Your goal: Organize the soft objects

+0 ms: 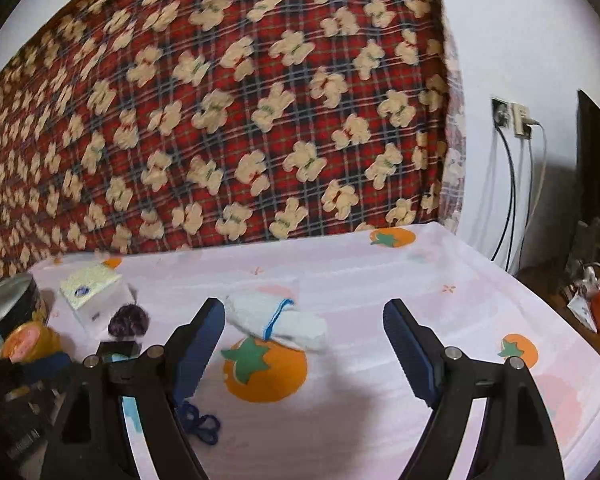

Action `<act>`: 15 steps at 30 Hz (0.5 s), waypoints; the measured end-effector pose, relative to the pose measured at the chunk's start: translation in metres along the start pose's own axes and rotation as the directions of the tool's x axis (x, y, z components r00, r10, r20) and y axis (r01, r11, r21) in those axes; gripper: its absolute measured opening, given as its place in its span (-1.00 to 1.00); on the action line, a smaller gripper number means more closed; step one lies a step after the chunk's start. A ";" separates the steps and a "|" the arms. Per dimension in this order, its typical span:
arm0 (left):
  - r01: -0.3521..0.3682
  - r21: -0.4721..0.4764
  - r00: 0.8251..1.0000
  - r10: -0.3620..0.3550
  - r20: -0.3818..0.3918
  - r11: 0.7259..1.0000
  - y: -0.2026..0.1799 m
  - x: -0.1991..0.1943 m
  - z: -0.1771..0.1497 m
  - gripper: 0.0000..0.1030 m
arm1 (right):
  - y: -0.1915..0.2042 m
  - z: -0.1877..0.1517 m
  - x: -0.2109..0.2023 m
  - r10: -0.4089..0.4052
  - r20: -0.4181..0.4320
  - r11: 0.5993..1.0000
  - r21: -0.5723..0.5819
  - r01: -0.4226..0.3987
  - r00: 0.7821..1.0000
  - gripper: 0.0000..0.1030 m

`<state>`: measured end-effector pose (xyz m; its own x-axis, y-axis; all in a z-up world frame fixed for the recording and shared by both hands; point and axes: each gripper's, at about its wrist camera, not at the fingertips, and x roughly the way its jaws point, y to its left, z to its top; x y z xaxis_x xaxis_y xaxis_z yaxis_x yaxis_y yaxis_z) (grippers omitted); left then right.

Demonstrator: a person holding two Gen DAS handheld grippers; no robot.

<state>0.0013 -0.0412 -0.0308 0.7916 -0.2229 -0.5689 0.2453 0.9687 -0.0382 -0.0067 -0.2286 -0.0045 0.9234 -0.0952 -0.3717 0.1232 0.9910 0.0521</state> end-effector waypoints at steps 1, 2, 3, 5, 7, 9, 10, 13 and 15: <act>-0.005 0.000 1.000 0.005 0.004 1.000 0.003 -0.002 0.000 -0.58 | 0.003 -0.001 0.001 0.018 -0.032 1.000 -0.010 -0.018 0.999 0.62; -0.018 -0.003 1.000 0.018 0.011 1.000 0.008 -0.005 0.000 -0.58 | 0.004 -0.002 0.002 0.037 -0.053 0.999 -0.012 -0.038 0.998 0.62; -0.031 -0.006 0.999 0.031 0.018 0.999 0.013 -0.007 0.000 -0.58 | 0.006 -0.004 0.002 0.063 -0.081 0.998 -0.014 -0.064 0.995 0.62; -0.058 -0.010 0.998 0.058 0.031 0.998 0.022 -0.010 -0.001 -0.58 | 0.011 -0.008 0.002 0.096 -0.130 0.995 -0.023 -0.100 0.987 0.62; -0.078 -0.019 0.996 0.079 0.037 0.997 0.031 -0.013 -0.003 -0.59 | 0.019 -0.012 0.004 0.119 -0.179 0.991 -0.042 -0.129 0.977 0.62; -0.091 -0.028 0.995 0.092 0.041 0.995 0.038 -0.014 -0.006 -0.59 | 0.031 -0.015 0.006 0.135 -0.227 0.985 -0.074 -0.155 0.965 0.62; -0.084 -0.043 0.996 0.086 0.035 0.996 0.042 -0.014 -0.007 -0.59 | 0.037 -0.019 0.009 0.142 -0.253 0.981 -0.092 -0.170 0.957 0.61; -0.078 -0.061 0.996 0.081 0.037 0.995 0.048 -0.016 -0.008 -0.59 | 0.056 -0.028 0.020 0.143 -0.335 0.970 -0.140 -0.199 0.931 0.39; -0.077 -0.056 0.996 0.080 0.042 0.995 0.048 -0.018 -0.009 -0.59 | 0.065 -0.032 0.031 0.096 -0.383 0.970 -0.170 -0.173 0.919 0.13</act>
<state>-0.0061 0.0104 -0.0303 0.8315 -0.1494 -0.5351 0.1517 0.9876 -0.0401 0.0183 -0.1645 -0.0427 0.7209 0.0439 -0.6917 -0.1017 0.9939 -0.0429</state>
